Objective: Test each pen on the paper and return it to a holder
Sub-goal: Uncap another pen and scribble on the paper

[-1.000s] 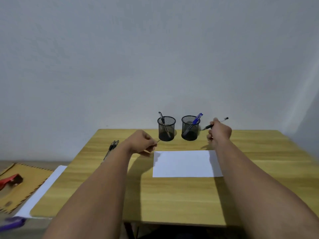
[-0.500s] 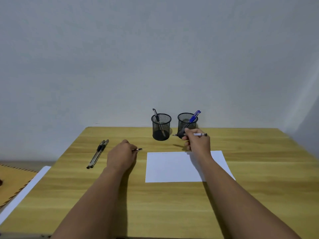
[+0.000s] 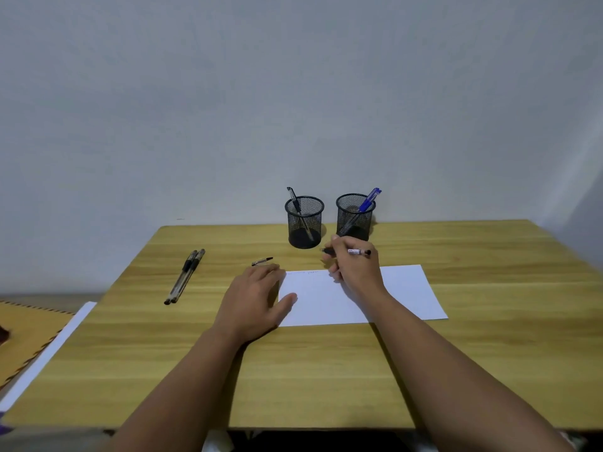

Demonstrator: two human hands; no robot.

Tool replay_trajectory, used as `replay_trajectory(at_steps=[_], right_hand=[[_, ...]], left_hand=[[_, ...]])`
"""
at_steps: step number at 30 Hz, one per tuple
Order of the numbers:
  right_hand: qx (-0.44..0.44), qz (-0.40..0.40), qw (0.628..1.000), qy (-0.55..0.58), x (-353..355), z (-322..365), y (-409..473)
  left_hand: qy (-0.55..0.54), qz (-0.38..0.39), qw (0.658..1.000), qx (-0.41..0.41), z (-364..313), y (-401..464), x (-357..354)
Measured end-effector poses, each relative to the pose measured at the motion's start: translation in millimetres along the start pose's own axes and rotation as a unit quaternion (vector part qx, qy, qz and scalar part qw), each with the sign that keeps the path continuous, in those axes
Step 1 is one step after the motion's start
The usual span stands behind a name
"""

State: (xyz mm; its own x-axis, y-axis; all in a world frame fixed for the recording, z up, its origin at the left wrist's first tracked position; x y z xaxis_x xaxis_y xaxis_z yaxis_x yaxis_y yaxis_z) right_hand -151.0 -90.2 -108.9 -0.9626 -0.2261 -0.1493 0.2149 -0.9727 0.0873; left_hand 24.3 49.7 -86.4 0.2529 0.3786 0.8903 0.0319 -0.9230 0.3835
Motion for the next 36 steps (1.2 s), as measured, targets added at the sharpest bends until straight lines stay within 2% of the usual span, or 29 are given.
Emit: replay_trajectory(at_steps=[3, 9, 14, 18, 26, 30, 36], right_hand=[[0.040, 0.009, 0.996, -0.079, 4.2, -0.9, 1.4], [0.031, 0.023, 0.994, -0.106, 4.3, -9.3, 3.3], [0.051, 0.025, 0.989, -0.135, 4.2, -11.2, 4.5], [0.039, 0.020, 0.992, -0.115, 7.1, -16.6, 8.1], [0.004, 0.005, 0.999, -0.053, 10.8, -17.2, 18.0], [0.006, -0.023, 0.999, -0.043, 12.6, -13.9, 19.2], [0.012, -0.005, 0.997, -0.076, 9.1, -15.8, 14.4]], left_hand=[[0.005, 0.033, 0.999, 0.017, 6.0, -1.1, -4.4], [-0.008, 0.032, 0.999, 0.041, 11.5, -3.3, -9.0], [-0.011, 0.029, 0.999, 0.014, 9.8, -2.5, -11.5], [-0.004, 0.039, 0.999, 0.013, 10.9, -0.8, -15.1], [-0.006, 0.131, 0.991, 0.023, 17.8, 0.4, -27.6], [-0.039, 0.109, 0.993, 0.034, 21.0, 0.8, -22.1], [0.009, 0.093, 0.995, 0.037, 20.8, 4.3, -20.9]])
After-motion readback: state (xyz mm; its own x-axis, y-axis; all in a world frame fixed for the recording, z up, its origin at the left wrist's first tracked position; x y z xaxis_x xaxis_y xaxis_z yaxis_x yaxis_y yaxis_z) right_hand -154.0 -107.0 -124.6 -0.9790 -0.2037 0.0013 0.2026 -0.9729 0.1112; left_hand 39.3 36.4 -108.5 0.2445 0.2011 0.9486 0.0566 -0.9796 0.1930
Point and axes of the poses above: each hand's wrist, its own y-axis towards the middle knuckle, its own x-axis out of the back of the hand, z = x × y, the point moved 9 cm from there along y, towards the middle knuckle, and after that the axes turned 1 degree about y, right-handed, at the moved point
